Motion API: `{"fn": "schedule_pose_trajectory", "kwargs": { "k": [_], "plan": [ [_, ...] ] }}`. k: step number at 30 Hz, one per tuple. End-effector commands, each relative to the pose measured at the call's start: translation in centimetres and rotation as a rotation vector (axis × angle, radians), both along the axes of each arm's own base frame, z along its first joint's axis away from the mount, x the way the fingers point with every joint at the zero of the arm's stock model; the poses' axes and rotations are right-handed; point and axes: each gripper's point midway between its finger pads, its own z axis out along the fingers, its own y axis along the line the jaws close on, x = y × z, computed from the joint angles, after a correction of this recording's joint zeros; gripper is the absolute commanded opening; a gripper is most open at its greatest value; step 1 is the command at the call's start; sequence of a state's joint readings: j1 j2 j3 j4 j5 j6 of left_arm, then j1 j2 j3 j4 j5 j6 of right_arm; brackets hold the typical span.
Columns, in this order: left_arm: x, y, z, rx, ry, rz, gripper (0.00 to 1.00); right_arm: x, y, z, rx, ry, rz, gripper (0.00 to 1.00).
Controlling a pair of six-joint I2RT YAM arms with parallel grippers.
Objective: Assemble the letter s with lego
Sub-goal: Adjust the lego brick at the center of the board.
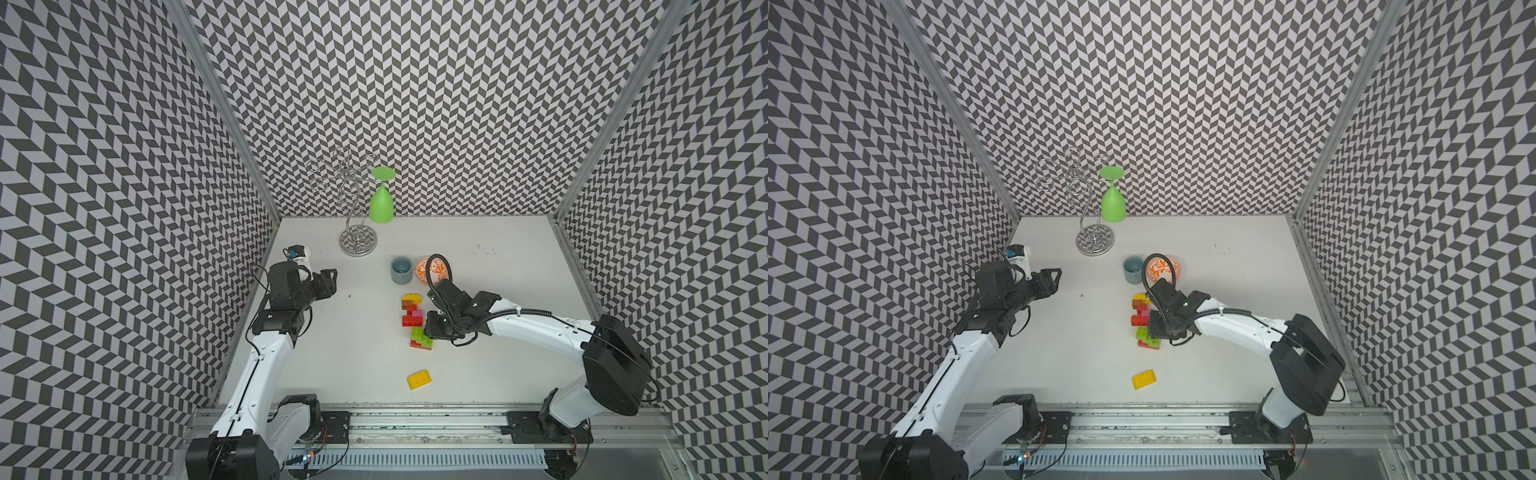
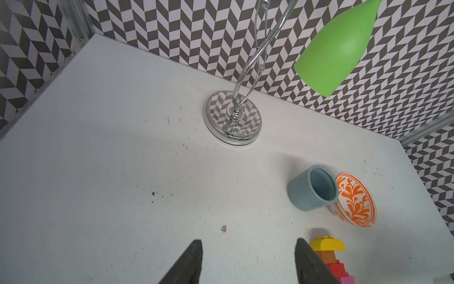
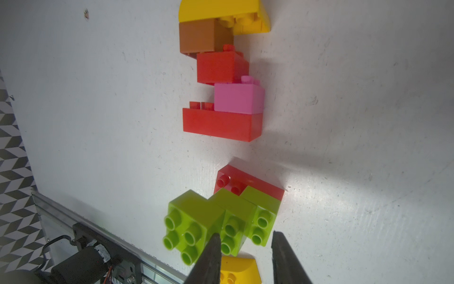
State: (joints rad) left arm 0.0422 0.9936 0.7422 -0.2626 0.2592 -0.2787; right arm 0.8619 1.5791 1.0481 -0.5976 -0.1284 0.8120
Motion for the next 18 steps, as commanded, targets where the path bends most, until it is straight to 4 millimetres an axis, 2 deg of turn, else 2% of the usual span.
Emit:
{"fn": "schedule_pose_trajectory", "kwargs": {
  "k": [1,18],
  "plan": [
    [-0.1,0.1,0.2,0.006,-0.016,0.001,0.61,-0.1,0.4,-0.6,0.002,0.000,0.007,0.36],
    [-0.1,0.2,0.2,0.007,-0.016,0.002,0.61,-1.3,-1.7,-3.6,-0.080,0.041,0.000,0.36]
  ]
}}
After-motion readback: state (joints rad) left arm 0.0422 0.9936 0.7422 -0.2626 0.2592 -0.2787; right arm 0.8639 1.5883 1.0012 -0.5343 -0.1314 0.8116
